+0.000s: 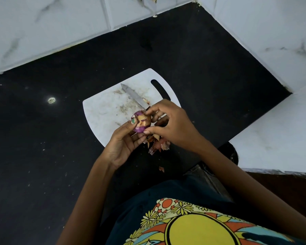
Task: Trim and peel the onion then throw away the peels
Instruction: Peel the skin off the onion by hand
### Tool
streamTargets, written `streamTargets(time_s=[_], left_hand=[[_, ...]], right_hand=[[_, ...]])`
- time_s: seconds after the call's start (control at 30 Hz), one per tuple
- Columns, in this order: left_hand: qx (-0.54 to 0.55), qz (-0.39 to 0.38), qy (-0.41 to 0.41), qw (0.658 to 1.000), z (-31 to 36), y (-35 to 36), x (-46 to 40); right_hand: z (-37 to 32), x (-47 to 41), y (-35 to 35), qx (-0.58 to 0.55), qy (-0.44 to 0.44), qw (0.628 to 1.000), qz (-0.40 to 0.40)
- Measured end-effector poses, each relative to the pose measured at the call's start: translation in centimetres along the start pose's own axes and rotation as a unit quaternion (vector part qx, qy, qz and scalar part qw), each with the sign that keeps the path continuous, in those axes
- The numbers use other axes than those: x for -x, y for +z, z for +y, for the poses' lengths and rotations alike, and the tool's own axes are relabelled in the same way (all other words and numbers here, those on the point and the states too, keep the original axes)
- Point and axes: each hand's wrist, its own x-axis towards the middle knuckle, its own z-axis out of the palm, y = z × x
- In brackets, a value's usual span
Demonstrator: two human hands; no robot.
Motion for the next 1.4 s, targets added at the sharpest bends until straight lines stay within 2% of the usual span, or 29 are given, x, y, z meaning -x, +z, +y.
streamTargets(time_s=[0.17,0.27,0.73,0.93,1.1,1.4], left_hand=[[0.008,0.001,-0.012,1.0,-0.1,0.0,0.0],[0.004,0.0,-0.02,1.0,-0.2,0.3,0.1],[0.017,0.035,-0.028,0.999,-0.6,0.6,0.4],[-0.004,0.031,-0.006,0.999,0.0,0.0,0.0],[-0.012,0.048,-0.001,0.999,-0.3,0.2,-0.2],[0.0,0.031,0.001,1.0,-0.4,-0.1,-0.1]], right_hand=[[-0.1,0.0,-0.1,0.014,-0.019,1.0,0.005],[-0.1,0.0,-0.6,0.012,0.0,1.0,-0.001],[0.4,0.0,-0.5,-0.038,0.055,0.994,-0.09],[0.5,0.5,-0.3,-0.106,0.097,0.989,-0.031],[-0.1,0.4,0.5,-0.061,0.089,0.994,0.008],[0.6,0.0,0.4,-0.072,0.109,0.991,0.012]])
